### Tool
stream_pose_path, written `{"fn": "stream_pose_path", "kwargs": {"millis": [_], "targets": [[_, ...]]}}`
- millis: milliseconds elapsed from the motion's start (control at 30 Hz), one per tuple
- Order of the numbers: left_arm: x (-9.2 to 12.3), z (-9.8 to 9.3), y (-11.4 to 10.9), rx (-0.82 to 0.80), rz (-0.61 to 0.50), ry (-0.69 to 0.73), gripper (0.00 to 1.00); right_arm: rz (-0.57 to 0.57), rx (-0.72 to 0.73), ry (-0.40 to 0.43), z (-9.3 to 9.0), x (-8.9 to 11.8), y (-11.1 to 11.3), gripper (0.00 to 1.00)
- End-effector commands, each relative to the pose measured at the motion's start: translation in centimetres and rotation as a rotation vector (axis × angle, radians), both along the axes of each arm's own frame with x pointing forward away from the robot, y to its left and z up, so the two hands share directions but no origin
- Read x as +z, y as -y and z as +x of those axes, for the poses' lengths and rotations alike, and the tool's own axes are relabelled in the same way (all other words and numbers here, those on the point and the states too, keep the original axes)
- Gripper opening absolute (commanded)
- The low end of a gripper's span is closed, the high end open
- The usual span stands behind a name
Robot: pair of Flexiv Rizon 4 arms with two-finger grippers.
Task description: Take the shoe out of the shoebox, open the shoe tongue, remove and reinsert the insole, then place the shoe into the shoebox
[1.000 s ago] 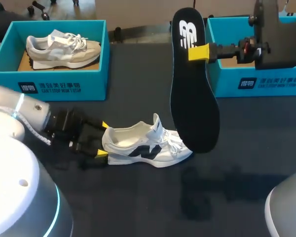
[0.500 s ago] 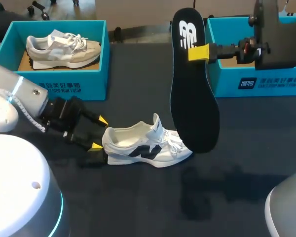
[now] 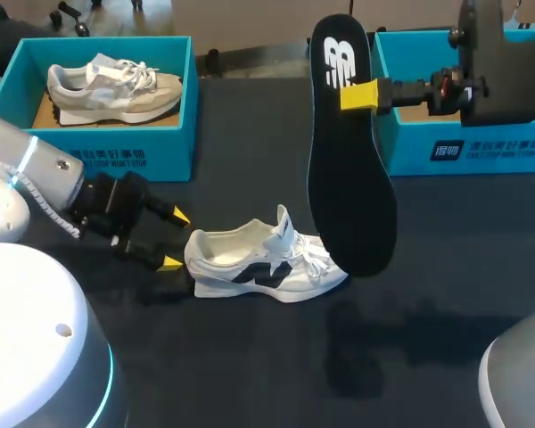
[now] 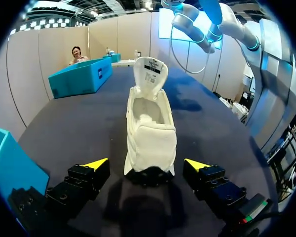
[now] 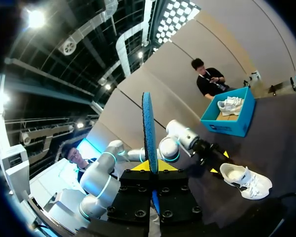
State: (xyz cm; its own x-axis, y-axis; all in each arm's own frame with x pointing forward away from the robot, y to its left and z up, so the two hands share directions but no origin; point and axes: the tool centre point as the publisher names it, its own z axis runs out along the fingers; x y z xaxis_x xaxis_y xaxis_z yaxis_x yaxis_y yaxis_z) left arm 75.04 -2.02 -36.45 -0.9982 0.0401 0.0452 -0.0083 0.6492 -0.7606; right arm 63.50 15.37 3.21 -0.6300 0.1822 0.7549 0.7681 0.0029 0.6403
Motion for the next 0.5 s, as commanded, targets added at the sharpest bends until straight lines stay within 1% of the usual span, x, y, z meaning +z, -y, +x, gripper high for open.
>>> {"fn": "stream_pose_path", "kwargs": {"millis": [33, 300, 500], "targets": [[1.1, -0.5, 0.1, 0.016, 0.065, 0.004, 1.00, -0.003, 0.000, -0.003, 0.2, 0.0, -0.3, 0.00], [2.1, -0.5, 0.5, 0.038, 0.187, 0.009, 1.00, -0.003, 0.000, -0.003, 0.2, 0.0, -0.3, 0.00], [2.8, -1.1, 0.9, 0.034, 0.275, 0.014, 1.00, -0.003, 0.000, -0.003, 0.2, 0.0, -0.3, 0.00]]}}
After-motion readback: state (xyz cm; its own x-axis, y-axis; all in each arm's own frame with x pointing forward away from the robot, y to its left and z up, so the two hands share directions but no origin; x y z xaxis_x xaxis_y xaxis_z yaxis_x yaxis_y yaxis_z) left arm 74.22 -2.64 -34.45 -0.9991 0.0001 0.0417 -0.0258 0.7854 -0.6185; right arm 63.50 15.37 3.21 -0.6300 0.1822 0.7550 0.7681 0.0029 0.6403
